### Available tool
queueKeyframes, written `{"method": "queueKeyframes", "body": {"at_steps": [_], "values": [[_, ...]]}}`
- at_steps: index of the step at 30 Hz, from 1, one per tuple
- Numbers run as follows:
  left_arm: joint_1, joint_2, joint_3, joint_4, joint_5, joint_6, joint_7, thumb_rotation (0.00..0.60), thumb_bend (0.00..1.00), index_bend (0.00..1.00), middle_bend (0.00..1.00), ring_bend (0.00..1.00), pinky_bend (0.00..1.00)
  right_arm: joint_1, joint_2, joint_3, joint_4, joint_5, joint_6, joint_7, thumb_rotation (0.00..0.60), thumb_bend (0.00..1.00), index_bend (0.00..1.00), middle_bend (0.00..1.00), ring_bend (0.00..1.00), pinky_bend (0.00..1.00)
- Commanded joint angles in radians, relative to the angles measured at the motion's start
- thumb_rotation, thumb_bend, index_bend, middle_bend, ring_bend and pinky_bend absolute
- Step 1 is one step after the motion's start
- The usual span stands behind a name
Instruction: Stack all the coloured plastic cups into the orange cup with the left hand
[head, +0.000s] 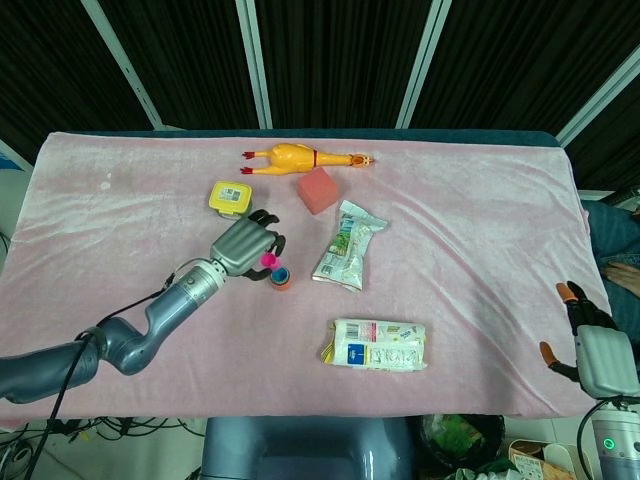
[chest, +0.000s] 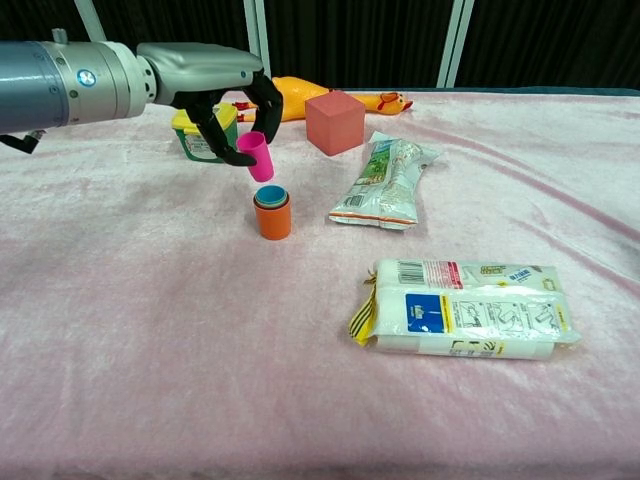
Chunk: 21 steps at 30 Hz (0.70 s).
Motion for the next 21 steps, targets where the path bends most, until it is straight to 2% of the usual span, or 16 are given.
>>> {"method": "queueKeyframes", "body": {"at_steps": [1, 17, 19, 21], "values": [[-0.007, -0.014, 0.004, 0.014, 0.005, -0.008, -0.009, 0.6, 0.34, 0.51, 0.56, 0.15, 0.15, 0.0, 0.0, 0.0, 0.0, 0.0, 0.0, 0.0, 0.6, 0.26, 0.04, 0.05, 0.16, 0.21], [-0.022, -0.042, 0.02, 0.041, 0.006, -0.029, -0.014, 0.6, 0.34, 0.51, 0.56, 0.15, 0.15, 0.0, 0.0, 0.0, -0.001, 0.0, 0.0, 0.001, 0.6, 0.26, 0.04, 0.05, 0.16, 0.21], [-0.023, -0.043, 0.022, 0.044, 0.002, -0.034, -0.013, 0.6, 0.33, 0.5, 0.55, 0.15, 0.15, 0.0, 0.0, 0.001, 0.0, 0.001, -0.001, 0.001, 0.6, 0.26, 0.04, 0.05, 0.16, 0.21], [-0.024, -0.042, 0.023, 0.044, -0.002, -0.04, -0.014, 0.6, 0.3, 0.45, 0.51, 0.15, 0.14, 0.0, 0.0, 0.001, -0.001, 0.001, 0.0, 0.001, 0.6, 0.26, 0.04, 0.05, 0.16, 0.21]]}}
